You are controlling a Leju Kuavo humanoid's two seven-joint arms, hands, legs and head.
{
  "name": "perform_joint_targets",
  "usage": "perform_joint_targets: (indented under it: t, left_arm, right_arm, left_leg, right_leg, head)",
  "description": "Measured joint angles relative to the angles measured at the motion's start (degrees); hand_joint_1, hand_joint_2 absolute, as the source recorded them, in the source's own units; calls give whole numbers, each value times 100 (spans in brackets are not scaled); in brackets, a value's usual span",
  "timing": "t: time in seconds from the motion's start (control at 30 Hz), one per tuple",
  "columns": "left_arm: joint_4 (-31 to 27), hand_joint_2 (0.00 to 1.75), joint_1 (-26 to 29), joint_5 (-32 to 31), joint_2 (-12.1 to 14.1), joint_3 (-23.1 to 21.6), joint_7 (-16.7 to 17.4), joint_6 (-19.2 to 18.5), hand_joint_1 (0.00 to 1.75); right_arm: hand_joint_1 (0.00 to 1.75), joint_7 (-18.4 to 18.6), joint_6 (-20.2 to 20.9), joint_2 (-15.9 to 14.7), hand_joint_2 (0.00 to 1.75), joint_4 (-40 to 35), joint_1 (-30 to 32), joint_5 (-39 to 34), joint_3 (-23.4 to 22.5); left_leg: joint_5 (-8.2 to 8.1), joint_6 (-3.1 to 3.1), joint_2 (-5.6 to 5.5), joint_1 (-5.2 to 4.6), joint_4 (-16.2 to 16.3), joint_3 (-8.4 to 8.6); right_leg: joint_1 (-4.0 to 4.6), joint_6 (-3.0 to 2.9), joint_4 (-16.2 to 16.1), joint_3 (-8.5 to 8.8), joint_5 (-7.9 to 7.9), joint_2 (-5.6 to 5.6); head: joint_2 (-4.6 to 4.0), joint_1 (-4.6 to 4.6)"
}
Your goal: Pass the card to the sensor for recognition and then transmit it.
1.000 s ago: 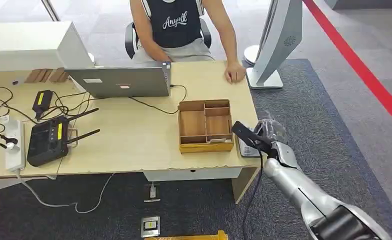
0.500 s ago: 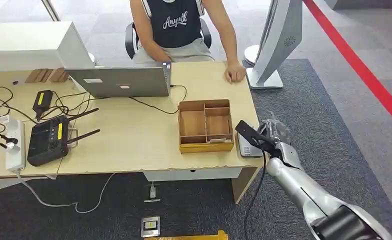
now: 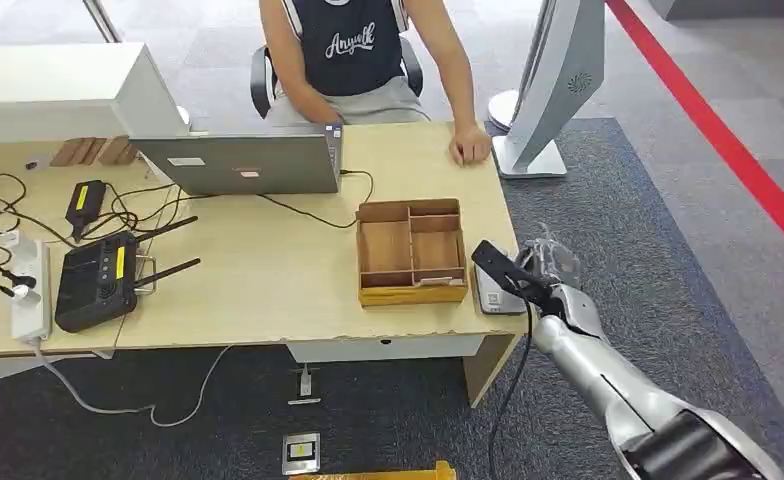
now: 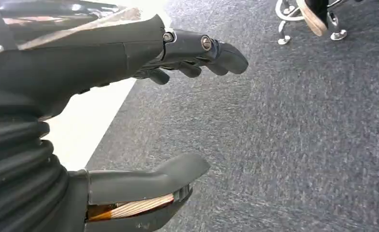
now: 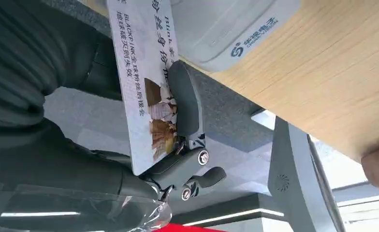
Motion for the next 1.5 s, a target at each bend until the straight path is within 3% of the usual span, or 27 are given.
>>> perform_joint_targets:
  t: [0.4, 0.47, 0.5, 0.57, 0.67, 0.83, 1.1, 1.5]
  left_arm:
    - [0, 175, -9, -48, 9, 68, -96, 0, 0]
    - [0, 175, 0, -286, 9, 68, -13, 0, 0]
    - [0, 175, 0, -343, 9, 68, 13, 0, 0]
    - [0, 175, -6, -426, 9, 68, 35, 0, 0]
    - [0, 175, 1, -461, 9, 68, -46, 0, 0]
    - [11, 175, -7, -490, 61, 68, -590, -4, 0]
    - [37, 175, -20, -555, 166, 70, -852, -53, 0]
    - [66, 175, -24, -653, 223, 70, -879, -55, 0]
  right_arm:
    - [175, -321, -85, 107, 175, 138, -65, -37, -2]
    - [175, -837, -631, 149, 175, 110, -201, -11, -2]
    - [175, -901, -717, 166, 175, 90, -299, 22, -2]
    - [175, -723, -660, 186, 175, 20, -548, 169, -2]
    - [175, -124, -303, 186, 175, -284, -952, 451, 2]
    - [175, 247, -103, 131, 175, -699, -1533, 734, 0]
    - [175, 288, 111, 136, 175, -848, -2167, 938, 31]
    - [175, 184, 188, 363, 175, -780, -2391, 981, 98]
  left_leg:
    - [0, 0, -1, 0, 0, -5]
    - [1, 0, 0, -1, 0, -10]
    - [1, 0, 2, -4, 0, -8]
    - [3, -3, 6, -3, 0, -5]
    - [5, -3, 3, -3, 0, -6]
    - [6, -3, 3, -2, 1, -5]
    - [5, -3, 3, -2, 0, -7]
    - [5, -3, 3, -2, 0, -9]
  right_leg:
    - [0, 0, 2, 1, 1, 0]
    - [-2, -3, 7, -6, 4, 0]
    - [-3, -3, 7, -8, 4, 2]
    - [-2, -4, 7, -6, 4, 4]
    - [-2, -4, 6, -9, 4, 4]
    - [-2, -4, 7, -8, 4, 4]
    - [-2, -4, 6, -9, 4, 4]
    - [-1, -4, 7, -10, 4, 4]
  head:
    - [0, 0]
    - [0, 0]
    - [0, -2]
    - [0, 0]
    - [0, -2]
    - [0, -2]
    - [0, 0]
    - [0, 0]
